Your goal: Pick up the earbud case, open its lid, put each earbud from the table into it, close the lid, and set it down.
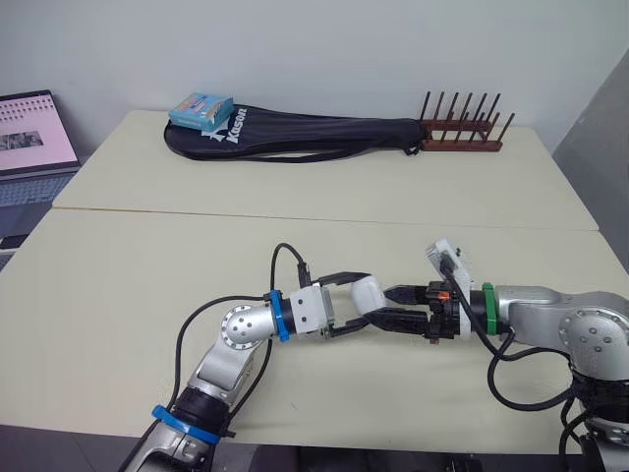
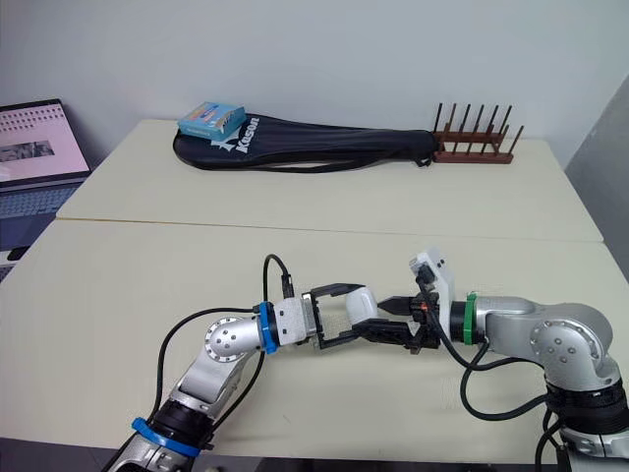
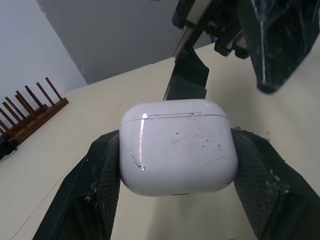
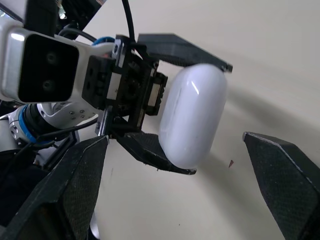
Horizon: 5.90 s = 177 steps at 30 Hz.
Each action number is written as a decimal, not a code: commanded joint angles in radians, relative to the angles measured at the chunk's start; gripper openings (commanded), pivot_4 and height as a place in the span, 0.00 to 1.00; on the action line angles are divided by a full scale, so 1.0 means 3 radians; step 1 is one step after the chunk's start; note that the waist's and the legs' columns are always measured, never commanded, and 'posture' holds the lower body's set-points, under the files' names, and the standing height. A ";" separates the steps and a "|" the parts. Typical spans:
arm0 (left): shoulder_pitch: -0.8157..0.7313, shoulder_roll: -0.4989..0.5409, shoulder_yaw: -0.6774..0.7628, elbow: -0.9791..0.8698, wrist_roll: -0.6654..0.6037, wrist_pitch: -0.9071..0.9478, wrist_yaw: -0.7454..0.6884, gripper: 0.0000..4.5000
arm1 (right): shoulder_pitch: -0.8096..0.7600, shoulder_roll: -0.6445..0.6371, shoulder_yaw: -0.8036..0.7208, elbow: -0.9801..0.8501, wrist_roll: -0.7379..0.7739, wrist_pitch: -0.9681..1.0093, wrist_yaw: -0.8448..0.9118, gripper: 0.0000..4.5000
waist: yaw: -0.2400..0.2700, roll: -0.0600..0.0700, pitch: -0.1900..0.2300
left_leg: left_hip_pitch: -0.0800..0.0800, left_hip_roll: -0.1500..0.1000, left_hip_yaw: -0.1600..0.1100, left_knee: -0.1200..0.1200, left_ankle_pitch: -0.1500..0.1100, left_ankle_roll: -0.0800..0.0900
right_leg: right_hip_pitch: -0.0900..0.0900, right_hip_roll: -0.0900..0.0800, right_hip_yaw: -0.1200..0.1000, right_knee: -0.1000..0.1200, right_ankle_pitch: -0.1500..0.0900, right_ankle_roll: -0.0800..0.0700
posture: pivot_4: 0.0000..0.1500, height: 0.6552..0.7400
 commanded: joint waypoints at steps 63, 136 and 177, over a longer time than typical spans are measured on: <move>-0.1240 0.0518 -0.0174 -0.0418 -0.0550 0.2601 -0.0903 1.00 | -0.0803 -0.1045 0.1408 0.0135 -0.2891 -0.2145 0.2313 0.19 | -0.0007 0.0004 0.0005 | -0.0023 -0.0002 -0.0003 0.0034 0.0002 0.0003 | -0.0037 0.0004 -0.0008 0.0042 -0.0001 0.0002 | 1.00 0.90; -0.0748 -0.0013 0.0229 -0.0434 -0.0857 0.2851 -0.0662 0.16 | -0.0744 -0.1060 0.0798 -0.0123 -0.2831 -0.1926 0.2449 1.00 | -0.0006 0.0004 0.0005 | -0.0025 -0.0001 -0.0004 0.0038 0.0002 0.0003 | -0.0039 0.0002 -0.0007 0.0048 -0.0001 0.0001 | 1.00 0.90; -0.0408 -0.0053 0.0414 -0.0387 -0.0832 0.2177 -0.0441 0.16 | -0.0674 -0.1021 0.0138 0.0040 -0.2495 -0.1786 0.2358 1.00 | 0.0005 0.0004 0.0005 | -0.0025 -0.0001 -0.0004 0.0040 0.0001 0.0003 | -0.0038 0.0001 -0.0007 0.0049 -0.0001 0.0001 | 1.00 0.90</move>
